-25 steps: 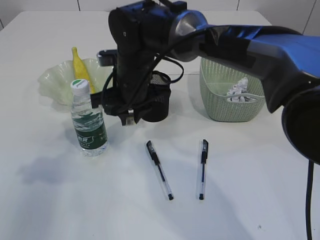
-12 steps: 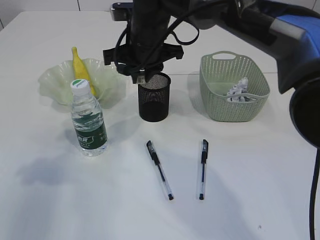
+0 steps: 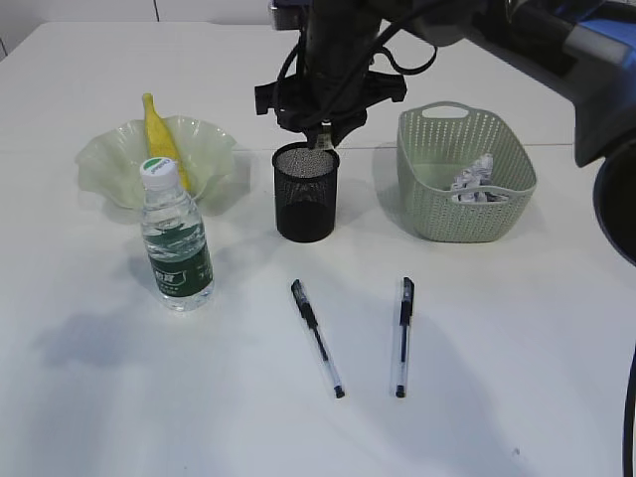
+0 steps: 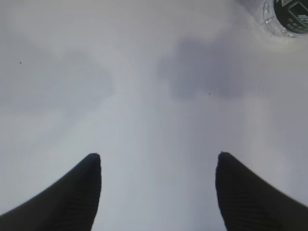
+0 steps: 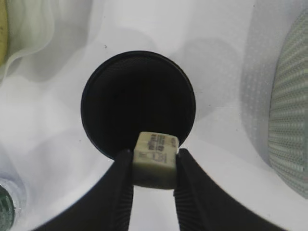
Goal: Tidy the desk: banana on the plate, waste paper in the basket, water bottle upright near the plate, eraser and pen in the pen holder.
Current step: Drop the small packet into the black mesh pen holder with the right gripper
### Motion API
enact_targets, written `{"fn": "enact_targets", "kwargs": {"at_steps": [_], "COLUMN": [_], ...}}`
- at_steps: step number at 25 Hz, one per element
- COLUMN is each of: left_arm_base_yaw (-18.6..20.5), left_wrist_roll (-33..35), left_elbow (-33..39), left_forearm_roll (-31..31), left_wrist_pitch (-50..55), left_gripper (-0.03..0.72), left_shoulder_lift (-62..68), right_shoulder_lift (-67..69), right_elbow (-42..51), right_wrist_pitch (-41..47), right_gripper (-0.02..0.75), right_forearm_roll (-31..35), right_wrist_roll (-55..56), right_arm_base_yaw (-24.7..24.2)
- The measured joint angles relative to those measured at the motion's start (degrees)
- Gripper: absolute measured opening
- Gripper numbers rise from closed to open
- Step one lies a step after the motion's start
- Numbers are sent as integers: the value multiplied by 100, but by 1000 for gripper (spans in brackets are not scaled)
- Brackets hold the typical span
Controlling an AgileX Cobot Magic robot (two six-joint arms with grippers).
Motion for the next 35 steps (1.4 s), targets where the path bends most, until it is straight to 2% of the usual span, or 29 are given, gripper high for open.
{"fn": "enact_targets", "kwargs": {"at_steps": [5,18,29,35], "left_arm_base_yaw": [0,0,0,0], "left_wrist_roll": [0,0,0,0], "left_elbow": [0,0,0,0], "left_forearm_roll": [10,10,20,20], "left_wrist_pitch": [0,0,-98,-109], "left_gripper": [521,520,520,520], "left_shoulder_lift": [0,0,0,0], "right_shoulder_lift": [50,77,77,77], "right_elbow": [0,0,0,0], "right_wrist_pitch": [-28,-768,-939,-941], "right_gripper": [197,197,197,244], "right_forearm_roll": [-23,-211,-220,-220], "right_wrist_roll": [0,0,0,0], "right_arm_base_yaw": [-22,-22,-22,-22]}}
